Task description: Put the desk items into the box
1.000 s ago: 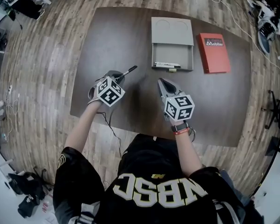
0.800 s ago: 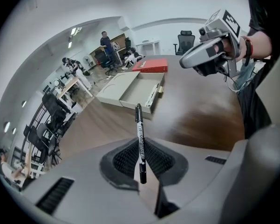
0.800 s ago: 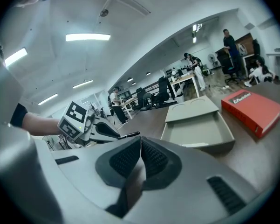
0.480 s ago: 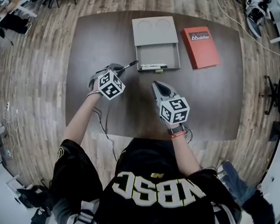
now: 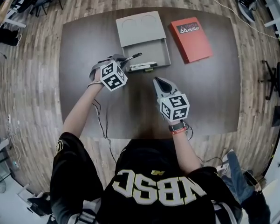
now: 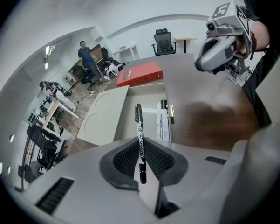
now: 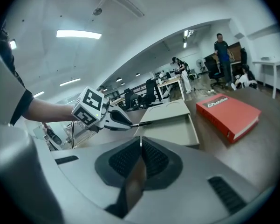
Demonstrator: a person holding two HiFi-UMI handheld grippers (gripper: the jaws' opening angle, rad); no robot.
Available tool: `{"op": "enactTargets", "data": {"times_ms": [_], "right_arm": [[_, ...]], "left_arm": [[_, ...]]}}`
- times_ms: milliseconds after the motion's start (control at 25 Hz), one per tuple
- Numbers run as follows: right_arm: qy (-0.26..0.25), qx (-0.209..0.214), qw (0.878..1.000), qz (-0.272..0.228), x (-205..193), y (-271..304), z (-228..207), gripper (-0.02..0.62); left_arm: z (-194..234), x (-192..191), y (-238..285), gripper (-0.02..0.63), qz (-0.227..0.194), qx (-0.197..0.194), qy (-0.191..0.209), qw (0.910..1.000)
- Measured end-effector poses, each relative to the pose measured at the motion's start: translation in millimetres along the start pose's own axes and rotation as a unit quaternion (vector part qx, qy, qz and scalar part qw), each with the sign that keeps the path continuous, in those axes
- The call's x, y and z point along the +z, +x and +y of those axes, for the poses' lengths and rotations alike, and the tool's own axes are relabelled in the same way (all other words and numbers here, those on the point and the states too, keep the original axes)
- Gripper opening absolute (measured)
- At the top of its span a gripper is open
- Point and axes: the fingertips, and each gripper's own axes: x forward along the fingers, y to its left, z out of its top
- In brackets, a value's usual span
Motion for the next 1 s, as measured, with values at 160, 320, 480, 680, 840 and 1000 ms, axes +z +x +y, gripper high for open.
{"op": "enactTargets", "data": {"times_ms": [160,320,480,680,840,1000], "right_arm": [[0.014,-0.003,1.000,-0.010,5,-4,-9,0.023],[0.017,-0.008,1.000,-0.016,11,-7,-16,0.023],[0.027,-0.019,0.999,-0.014,7,-13,-30,0.023],[0.040,-0.035,0.999,-0.009,-2,-17,-48,0.023],[0.045,-0.044,0.998,-0.008,-1,-18,-60,0.022],[0.045,-0.050,0.998,-0.009,1,-18,-68,0.023]], "left_arm": [[-2,22,23,0.049,-0.013,-0.016,0.006,0.9998],[2,38,47,0.049,-0.015,-0.024,0.017,0.9995],[6,52,65,0.049,-0.017,-0.033,0.027,0.9990],[2,66,86,0.049,-0.019,-0.050,0.049,0.9973],[-6,76,104,0.049,-0.022,-0.073,0.061,0.9952],[-10,76,116,0.049,-0.017,-0.088,0.062,0.9940]]}}
